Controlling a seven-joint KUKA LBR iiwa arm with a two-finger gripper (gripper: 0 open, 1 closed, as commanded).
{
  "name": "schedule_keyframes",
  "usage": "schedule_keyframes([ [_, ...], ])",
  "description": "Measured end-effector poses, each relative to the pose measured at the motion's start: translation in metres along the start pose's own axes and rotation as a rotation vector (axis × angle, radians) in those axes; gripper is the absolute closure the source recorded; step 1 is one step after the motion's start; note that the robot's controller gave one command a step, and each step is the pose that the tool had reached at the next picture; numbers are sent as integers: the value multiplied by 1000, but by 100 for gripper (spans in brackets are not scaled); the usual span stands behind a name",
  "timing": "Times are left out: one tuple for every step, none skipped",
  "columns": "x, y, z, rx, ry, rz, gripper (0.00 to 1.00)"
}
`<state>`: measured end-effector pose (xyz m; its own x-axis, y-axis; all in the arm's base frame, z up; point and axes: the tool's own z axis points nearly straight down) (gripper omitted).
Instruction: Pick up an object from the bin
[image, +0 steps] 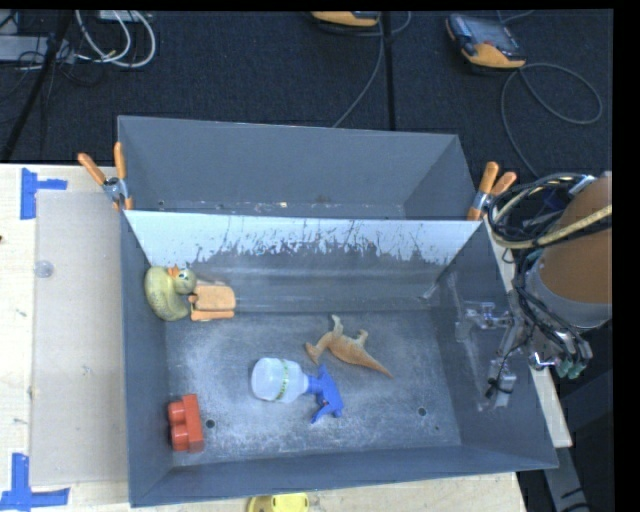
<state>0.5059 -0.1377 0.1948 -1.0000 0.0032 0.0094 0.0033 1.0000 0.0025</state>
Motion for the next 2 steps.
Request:
schedule_keyframes([
  [-2,0,-4,2,-8,-3,0],
  [-29,21,29,5,-13,-48,0],
])
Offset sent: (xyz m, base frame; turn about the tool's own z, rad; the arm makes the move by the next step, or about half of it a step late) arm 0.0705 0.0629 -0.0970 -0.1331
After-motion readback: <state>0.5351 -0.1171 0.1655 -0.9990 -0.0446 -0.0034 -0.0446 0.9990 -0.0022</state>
